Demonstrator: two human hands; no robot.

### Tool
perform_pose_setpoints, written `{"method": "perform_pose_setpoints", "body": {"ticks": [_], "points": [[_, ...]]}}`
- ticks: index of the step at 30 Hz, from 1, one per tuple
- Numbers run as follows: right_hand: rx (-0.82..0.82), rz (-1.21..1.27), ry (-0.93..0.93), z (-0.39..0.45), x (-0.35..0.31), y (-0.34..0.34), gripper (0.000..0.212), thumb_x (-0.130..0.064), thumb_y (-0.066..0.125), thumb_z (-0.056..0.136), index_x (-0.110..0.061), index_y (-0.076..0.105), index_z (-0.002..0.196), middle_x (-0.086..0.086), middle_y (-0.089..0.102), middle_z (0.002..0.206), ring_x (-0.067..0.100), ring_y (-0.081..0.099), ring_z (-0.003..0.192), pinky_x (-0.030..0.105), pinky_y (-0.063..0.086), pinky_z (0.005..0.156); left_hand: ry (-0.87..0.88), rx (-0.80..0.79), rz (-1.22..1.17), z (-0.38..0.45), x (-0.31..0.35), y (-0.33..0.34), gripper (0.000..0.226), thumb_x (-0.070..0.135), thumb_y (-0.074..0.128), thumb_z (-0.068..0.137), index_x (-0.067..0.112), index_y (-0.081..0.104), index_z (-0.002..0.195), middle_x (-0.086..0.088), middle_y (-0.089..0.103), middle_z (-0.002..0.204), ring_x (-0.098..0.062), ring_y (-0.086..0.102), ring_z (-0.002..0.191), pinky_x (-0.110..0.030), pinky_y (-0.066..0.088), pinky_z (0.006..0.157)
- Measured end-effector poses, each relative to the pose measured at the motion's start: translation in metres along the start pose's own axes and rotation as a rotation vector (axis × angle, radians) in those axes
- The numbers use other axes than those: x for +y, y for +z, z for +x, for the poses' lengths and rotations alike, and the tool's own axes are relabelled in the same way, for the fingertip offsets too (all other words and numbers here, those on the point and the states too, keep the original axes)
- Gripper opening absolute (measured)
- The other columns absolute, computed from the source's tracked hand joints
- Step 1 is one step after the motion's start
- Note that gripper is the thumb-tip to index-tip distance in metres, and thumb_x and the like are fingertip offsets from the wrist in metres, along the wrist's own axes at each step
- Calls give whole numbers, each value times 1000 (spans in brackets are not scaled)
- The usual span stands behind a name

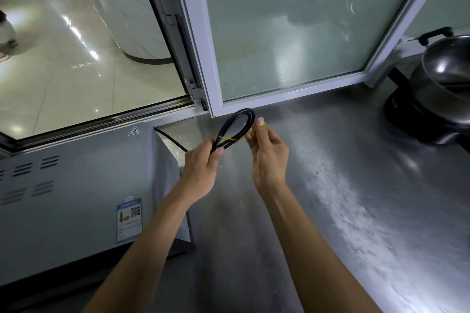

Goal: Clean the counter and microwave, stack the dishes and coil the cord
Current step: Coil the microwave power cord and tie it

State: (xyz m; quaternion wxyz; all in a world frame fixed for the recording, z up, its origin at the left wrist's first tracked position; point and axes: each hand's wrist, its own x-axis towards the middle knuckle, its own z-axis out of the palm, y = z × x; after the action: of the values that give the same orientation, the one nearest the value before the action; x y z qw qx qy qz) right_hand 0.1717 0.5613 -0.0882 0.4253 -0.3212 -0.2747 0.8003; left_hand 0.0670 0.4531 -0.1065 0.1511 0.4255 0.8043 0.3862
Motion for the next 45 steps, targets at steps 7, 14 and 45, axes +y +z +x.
{"method": "perform_pose_setpoints", "body": {"ticks": [7,14,45], "points": [[-158,-397,-92,4,-13,-13,34,-38,67,93,-6,74,104,8,73,93,19,69,94,44,52,101,62,-73,191,-1,-10,0,16,27,44,104,31,45,88,10,46,70,-11,45,64,-33,33,65],[-154,-607,-131,7,-28,-30,25,-34,66,94,-13,77,89,22,72,93,34,70,98,41,58,92,234,-217,544,6,-5,-8,10,28,42,104,24,48,97,11,45,78,-11,43,73,-38,37,86],[-537,-1587,-216,42,-19,-20,25,-32,64,86,-16,73,69,0,68,62,15,62,55,45,59,60,305,-254,789,3,-4,2,19,34,40,103,19,52,107,1,57,96,-21,55,90,-38,36,87]]}}
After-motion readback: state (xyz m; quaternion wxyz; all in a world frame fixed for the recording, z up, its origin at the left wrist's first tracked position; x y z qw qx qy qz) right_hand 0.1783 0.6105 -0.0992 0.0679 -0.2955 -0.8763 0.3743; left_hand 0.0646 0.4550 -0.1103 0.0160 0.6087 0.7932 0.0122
